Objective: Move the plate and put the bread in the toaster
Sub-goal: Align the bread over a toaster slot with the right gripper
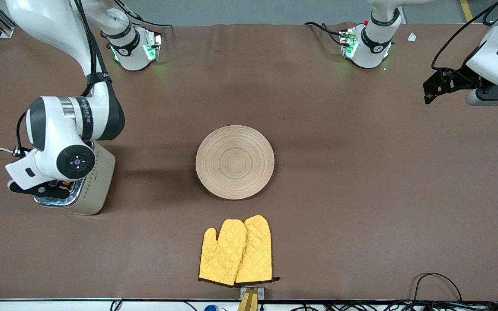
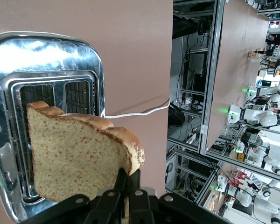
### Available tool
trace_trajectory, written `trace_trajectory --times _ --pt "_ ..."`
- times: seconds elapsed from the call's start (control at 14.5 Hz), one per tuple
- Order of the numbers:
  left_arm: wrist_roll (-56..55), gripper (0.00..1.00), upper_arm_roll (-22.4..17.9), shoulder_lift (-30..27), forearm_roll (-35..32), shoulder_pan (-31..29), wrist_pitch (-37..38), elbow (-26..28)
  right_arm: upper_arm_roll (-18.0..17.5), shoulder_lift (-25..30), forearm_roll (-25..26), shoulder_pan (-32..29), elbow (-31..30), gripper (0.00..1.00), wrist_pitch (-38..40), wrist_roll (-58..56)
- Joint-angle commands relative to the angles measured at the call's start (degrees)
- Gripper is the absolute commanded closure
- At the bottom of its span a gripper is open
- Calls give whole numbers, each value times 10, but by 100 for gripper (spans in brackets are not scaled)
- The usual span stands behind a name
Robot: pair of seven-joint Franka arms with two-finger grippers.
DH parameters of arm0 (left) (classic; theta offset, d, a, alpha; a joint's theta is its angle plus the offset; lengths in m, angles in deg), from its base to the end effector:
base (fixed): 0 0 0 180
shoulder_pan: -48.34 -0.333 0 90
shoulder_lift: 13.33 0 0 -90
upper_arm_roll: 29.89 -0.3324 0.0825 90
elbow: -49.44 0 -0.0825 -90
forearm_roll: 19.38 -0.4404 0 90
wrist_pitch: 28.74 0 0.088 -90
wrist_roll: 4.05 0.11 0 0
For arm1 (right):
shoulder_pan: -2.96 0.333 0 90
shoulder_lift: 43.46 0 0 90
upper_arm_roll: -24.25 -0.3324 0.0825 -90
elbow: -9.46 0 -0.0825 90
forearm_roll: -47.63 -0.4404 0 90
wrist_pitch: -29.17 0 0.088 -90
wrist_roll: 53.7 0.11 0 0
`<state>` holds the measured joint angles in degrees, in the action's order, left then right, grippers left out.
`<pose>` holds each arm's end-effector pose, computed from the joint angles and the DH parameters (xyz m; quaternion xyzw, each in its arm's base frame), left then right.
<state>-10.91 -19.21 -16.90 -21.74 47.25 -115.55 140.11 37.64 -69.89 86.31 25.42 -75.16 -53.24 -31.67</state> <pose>0.5771 -0.0964 0.6636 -0.9994 0.0225 -0.0007 0.0265 0.6965 0.0596 0.4137 0.8953 -0.0657 -0.1158 0.4252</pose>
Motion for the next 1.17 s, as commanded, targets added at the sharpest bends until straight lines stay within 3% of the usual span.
trace_trajectory --times 0.0,1.1 --pt "3 0 -3 -2 10 -1 -2 -4 -6 -10 11 -8 3 99 4 11" --pt "-3 0 -4 -3 10 -1 3 -4 -7 -47 -3 -14 -6 98 -36 13"
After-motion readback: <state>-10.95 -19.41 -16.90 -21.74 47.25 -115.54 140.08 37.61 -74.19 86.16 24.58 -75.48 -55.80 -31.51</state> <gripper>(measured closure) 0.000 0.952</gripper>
